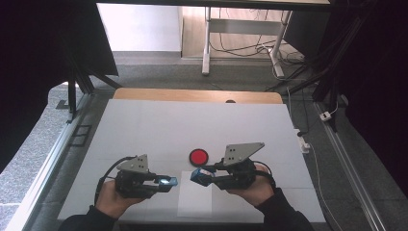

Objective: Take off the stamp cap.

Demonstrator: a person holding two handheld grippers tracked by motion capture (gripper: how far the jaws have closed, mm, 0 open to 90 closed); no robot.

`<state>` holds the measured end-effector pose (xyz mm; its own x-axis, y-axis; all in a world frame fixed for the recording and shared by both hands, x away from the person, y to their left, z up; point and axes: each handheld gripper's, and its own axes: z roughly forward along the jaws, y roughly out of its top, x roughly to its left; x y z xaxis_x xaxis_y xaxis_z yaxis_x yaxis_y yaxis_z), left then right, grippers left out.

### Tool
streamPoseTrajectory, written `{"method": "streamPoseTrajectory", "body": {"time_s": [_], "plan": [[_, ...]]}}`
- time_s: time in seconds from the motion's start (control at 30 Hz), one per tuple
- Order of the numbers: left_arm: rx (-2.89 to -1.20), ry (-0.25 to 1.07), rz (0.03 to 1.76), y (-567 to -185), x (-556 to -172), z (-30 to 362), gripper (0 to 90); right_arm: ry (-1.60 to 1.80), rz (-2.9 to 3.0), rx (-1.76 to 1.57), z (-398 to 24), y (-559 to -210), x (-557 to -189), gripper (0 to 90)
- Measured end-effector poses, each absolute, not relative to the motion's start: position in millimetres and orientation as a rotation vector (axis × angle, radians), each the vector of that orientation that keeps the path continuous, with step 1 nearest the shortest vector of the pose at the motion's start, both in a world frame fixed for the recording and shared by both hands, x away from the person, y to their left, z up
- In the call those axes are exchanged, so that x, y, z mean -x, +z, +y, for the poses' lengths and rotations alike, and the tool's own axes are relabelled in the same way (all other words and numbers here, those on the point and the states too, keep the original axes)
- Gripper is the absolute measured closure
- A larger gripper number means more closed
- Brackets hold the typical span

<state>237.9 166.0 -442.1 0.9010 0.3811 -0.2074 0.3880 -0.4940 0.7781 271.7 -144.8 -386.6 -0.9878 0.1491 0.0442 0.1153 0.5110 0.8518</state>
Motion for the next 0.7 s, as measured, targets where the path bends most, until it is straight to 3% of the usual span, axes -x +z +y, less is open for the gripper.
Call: {"method": "streamPoseTrajectory", "body": {"time_s": [0.3,0.7], "plan": [[-2.098,0.131,0.692,-450.1,-218.1,195.6,68.7,1.487,2.683,-0.231,-143.7,-388.8,-271.3,70.8],[-2.042,0.202,0.862,-458.6,-196.7,229.0,68.7,1.47,2.647,-0.325,-146.0,-390.2,-274.5,70.8]]}}
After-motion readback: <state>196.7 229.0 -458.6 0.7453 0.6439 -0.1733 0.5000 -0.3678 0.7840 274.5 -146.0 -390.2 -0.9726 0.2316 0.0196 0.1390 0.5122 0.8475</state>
